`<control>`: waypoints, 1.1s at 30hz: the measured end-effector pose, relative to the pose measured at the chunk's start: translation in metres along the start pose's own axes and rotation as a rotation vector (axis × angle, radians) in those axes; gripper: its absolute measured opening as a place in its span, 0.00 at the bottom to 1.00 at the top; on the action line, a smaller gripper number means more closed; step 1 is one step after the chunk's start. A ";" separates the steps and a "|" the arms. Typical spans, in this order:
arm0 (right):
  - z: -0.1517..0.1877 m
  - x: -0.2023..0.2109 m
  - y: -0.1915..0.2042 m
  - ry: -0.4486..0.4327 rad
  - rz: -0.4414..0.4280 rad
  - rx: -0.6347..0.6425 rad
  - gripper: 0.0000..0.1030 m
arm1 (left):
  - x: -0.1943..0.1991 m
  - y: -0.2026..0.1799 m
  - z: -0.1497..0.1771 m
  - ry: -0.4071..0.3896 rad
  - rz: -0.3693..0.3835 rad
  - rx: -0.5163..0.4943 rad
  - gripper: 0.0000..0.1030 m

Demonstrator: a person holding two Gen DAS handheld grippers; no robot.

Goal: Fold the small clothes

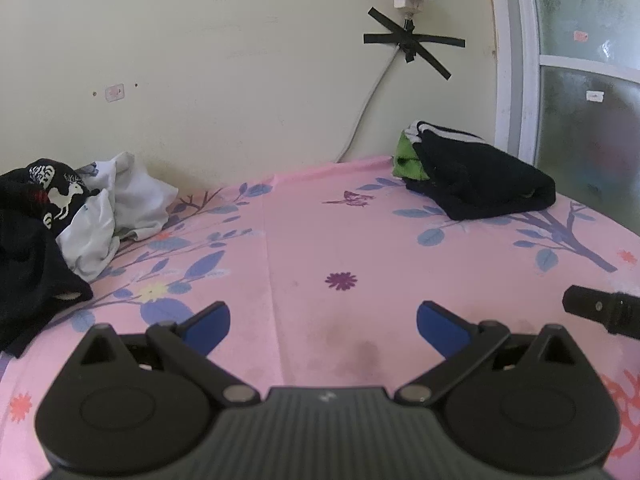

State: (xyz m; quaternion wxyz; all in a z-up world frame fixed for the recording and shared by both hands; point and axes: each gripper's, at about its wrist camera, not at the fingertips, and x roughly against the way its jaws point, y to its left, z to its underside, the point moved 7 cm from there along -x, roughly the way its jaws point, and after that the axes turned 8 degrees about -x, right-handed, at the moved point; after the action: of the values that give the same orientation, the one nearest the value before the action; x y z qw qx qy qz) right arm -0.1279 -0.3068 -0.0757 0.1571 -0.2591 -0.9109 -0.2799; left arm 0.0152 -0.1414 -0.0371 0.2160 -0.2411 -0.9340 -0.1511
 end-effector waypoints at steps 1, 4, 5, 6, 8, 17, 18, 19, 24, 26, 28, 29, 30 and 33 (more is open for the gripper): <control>-0.001 -0.001 -0.001 0.000 0.000 -0.001 0.69 | 0.001 0.000 0.000 -0.004 0.001 0.001 1.00; 0.000 0.000 -0.001 0.001 0.001 -0.001 0.69 | 0.002 0.002 -0.001 -0.013 -0.025 -0.007 1.00; 0.000 0.000 0.000 0.001 0.002 -0.001 0.69 | 0.002 0.002 -0.001 -0.018 -0.030 -0.009 1.00; 0.000 0.000 -0.001 0.001 0.001 -0.001 0.69 | 0.003 0.002 -0.001 -0.022 -0.035 -0.012 1.00; 0.000 0.000 -0.001 0.001 0.002 -0.001 0.69 | 0.003 0.003 -0.002 -0.027 -0.040 -0.015 1.00; -0.002 0.001 -0.004 -0.009 0.005 -0.012 0.70 | 0.001 0.004 0.001 -0.015 -0.076 -0.038 1.00; -0.002 0.002 -0.004 -0.011 0.005 -0.017 0.70 | 0.000 0.004 0.001 -0.011 -0.075 -0.038 1.00; -0.002 0.002 -0.005 -0.011 0.004 -0.021 0.70 | -0.001 0.005 0.001 -0.009 -0.074 -0.037 1.00; -0.003 0.002 -0.006 -0.012 0.001 -0.026 0.70 | 0.000 0.005 0.002 -0.007 -0.079 -0.042 1.00; -0.003 0.002 -0.006 -0.012 -0.001 -0.027 0.70 | -0.001 0.005 0.002 -0.001 -0.077 -0.042 1.00; -0.003 0.002 -0.006 -0.013 -0.001 -0.028 0.70 | -0.001 0.005 0.003 0.007 -0.078 -0.044 1.00; -0.003 0.002 -0.006 -0.013 -0.001 -0.028 0.70 | -0.001 0.005 0.004 0.010 -0.077 -0.044 1.00; -0.003 0.002 -0.006 -0.013 -0.002 -0.029 0.70 | -0.001 0.005 0.004 0.011 -0.078 -0.044 1.00; -0.004 0.002 -0.006 -0.013 -0.002 -0.032 0.70 | -0.002 0.006 0.004 0.010 -0.078 -0.050 1.00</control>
State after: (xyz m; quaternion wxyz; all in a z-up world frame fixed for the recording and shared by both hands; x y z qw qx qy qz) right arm -0.1327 -0.3121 -0.0743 0.1469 -0.2622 -0.9077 -0.2928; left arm 0.0180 -0.1358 -0.0403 0.2084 -0.2093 -0.9375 -0.1840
